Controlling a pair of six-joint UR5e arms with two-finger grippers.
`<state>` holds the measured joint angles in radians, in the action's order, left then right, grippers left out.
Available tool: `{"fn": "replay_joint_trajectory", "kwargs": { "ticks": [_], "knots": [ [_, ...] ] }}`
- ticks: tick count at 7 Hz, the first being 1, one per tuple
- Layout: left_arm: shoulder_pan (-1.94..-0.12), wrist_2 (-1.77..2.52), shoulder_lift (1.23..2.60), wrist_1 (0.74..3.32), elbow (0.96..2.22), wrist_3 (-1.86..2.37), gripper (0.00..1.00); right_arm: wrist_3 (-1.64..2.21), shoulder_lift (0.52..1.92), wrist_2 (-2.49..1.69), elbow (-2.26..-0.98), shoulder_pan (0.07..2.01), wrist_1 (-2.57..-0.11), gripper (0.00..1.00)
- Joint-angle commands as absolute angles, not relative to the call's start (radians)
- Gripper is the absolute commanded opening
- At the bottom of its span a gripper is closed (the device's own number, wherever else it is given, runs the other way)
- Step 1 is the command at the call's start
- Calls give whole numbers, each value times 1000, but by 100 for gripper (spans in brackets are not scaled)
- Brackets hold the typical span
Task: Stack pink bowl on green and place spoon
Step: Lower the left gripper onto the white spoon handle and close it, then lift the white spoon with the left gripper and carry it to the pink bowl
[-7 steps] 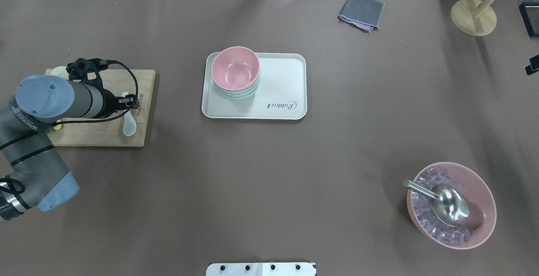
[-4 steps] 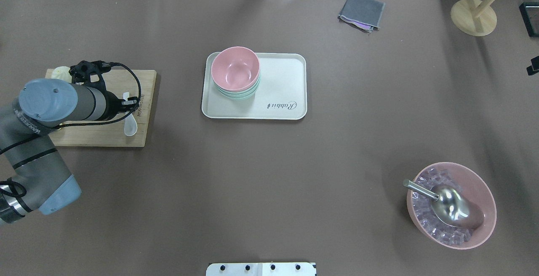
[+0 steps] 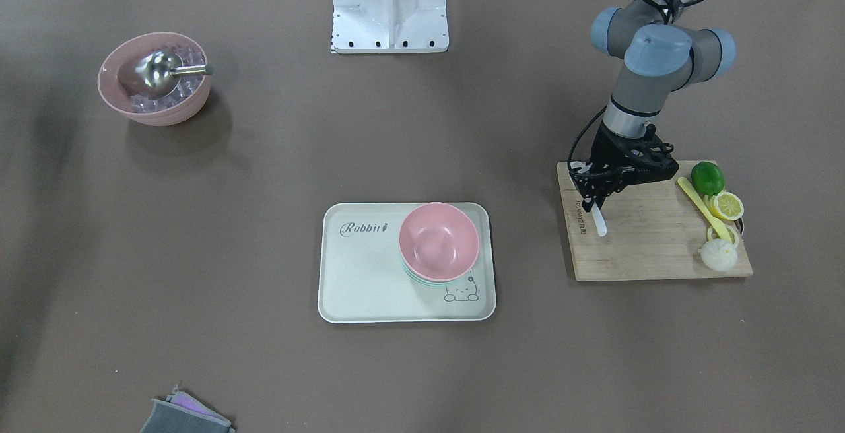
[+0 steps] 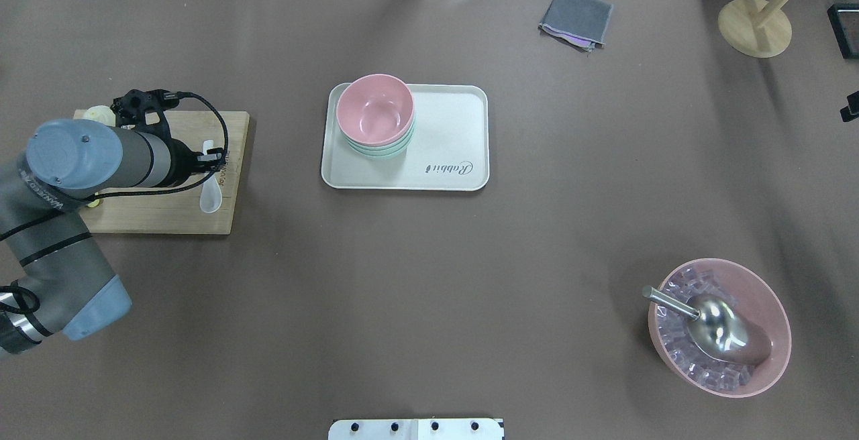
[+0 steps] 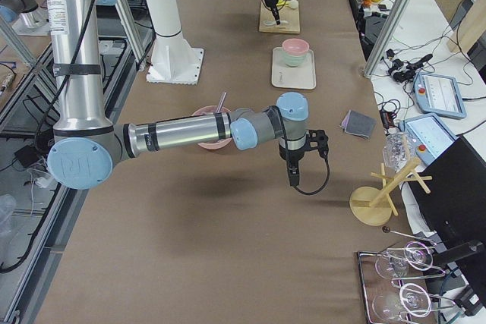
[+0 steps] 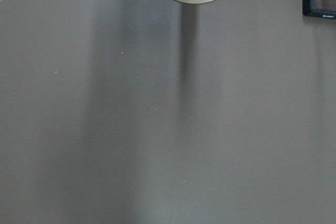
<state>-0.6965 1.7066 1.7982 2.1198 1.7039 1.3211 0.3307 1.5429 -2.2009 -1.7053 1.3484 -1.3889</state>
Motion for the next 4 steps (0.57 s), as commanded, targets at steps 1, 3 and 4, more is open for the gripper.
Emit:
{"fn": "replay_joint_trajectory", "kwargs": {
  "ticks": [1,3,4],
  "knots": [
    [-709,1657,1921,2009,1717,1427,0,312,1587,-2204,-1701,1348,-1388,100],
    [-701,1618,2150,1760,1712,1564,0,293,1609,-2215,-1709,1348,-1388,100],
    [-698,1617,2245,1720,1666,1619,0,293,1612,-2214,-1709,1348,-1388,100]
  ]
}}
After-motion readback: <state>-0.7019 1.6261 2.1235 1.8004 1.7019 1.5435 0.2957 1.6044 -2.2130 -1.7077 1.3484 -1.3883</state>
